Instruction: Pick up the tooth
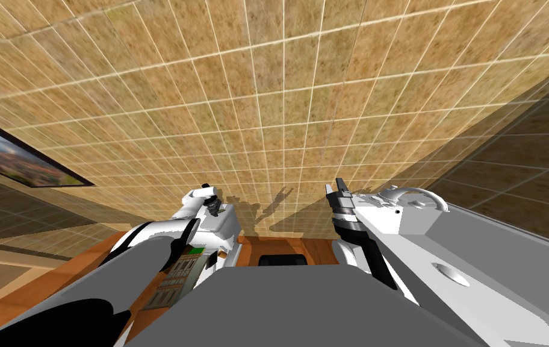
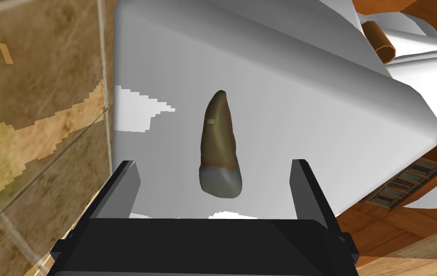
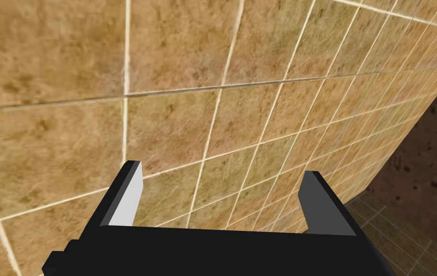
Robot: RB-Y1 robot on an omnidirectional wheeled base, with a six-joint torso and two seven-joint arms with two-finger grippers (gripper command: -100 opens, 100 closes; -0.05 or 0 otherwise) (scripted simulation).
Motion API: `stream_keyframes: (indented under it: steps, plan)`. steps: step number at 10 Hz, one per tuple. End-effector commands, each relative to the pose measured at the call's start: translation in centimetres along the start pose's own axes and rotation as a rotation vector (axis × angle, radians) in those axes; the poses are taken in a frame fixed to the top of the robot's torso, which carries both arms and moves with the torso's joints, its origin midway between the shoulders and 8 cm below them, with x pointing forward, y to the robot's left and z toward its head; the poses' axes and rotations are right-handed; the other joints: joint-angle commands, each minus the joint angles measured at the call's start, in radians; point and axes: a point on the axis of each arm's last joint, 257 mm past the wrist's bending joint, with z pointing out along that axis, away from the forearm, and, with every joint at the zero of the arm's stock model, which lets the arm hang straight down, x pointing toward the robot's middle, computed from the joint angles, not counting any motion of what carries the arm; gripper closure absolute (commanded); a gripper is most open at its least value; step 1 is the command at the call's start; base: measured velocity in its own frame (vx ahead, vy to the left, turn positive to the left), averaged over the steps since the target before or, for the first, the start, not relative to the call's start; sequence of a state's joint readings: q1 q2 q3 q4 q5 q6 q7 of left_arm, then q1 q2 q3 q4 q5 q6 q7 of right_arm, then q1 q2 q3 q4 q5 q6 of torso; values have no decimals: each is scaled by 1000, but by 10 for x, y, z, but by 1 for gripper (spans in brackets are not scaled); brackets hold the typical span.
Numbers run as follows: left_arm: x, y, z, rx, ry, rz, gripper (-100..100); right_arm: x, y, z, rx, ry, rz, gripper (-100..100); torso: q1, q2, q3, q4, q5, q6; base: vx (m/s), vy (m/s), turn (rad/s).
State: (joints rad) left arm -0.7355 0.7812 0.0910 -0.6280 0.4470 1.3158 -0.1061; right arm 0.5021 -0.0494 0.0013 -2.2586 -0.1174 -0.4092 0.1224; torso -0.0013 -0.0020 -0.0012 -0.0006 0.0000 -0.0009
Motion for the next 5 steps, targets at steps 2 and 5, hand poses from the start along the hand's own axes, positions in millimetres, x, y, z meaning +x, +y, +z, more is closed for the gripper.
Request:
stream_keyframes:
  steps: [2,5]
  plan:
    - [-10,4,2,9,1,-3,-100,0,0,0,0,0,0,0,0,0,0,0,0,0,31,-30,-8]
    - [-36,13,7,15,-28,2,-100,0,0,0,0,0,0,0,0,0,0,0,0,0,41,-32,-11]
